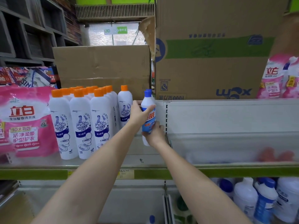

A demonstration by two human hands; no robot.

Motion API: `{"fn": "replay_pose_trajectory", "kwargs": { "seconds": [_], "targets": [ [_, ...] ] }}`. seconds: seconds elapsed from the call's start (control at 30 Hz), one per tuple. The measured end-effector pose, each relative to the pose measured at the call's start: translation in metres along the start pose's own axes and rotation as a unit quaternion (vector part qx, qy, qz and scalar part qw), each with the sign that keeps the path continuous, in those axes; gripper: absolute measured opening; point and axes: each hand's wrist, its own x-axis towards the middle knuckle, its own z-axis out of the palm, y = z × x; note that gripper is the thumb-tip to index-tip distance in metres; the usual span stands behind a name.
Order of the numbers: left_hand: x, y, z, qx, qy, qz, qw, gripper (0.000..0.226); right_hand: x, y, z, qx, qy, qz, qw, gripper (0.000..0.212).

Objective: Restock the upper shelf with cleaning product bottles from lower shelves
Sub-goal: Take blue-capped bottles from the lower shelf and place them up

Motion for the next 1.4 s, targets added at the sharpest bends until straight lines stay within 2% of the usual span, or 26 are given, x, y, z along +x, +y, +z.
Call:
{"fn": "replay_pose_trajectory", "kwargs": {
  "seconds": [0.2,0.37,0.5,0.6,0.83,1.0,1.07,1.23,1.4],
  "targets": [
    [-0.005,0.004,-0.001,0.027,0.005,0.015,1.000,0.049,-0.001,-0.009,0.002,-0.018,0.006,0.039,0.999,0.062],
    [-0.011,0.012,-0.008,0.083,-0.027,-0.004,0.996,0.051,-0.011,-0.013,-0.005,0.026,0.010,0.051,0.998,0.062],
    [-0.021,0.011,-0.017,0.160,-0.006,-0.051,0.986,0.034,-0.029,-0.003,-0.005,0.073,0.037,0.067,0.994,0.065],
    [-0.030,0.003,-0.026,0.157,-0.007,-0.077,0.985,0.022,-0.048,0.005,-0.010,0.093,0.079,0.059,0.991,0.049],
    [-0.074,-0.009,-0.021,0.155,-0.082,-0.073,0.982,0.028,-0.105,0.020,-0.040,0.059,0.173,0.056,0.982,0.018],
    [-0.114,-0.009,0.004,0.153,-0.159,-0.034,0.975,0.008,-0.155,0.044,-0.071,0.028,0.207,0.088,0.974,0.009],
    [-0.133,-0.009,0.018,0.159,-0.191,-0.014,0.968,0.009,-0.175,0.060,-0.080,0.006,0.223,0.107,0.969,0.008],
    [-0.182,-0.009,0.041,0.188,-0.282,0.023,0.941,0.017,-0.212,0.106,-0.091,-0.017,0.208,0.169,0.963,0.003],
    [-0.205,-0.034,0.070,0.204,-0.312,0.005,0.928,0.021,-0.229,0.150,-0.090,-0.016,0.168,0.208,0.964,0.008]
  ]
}}
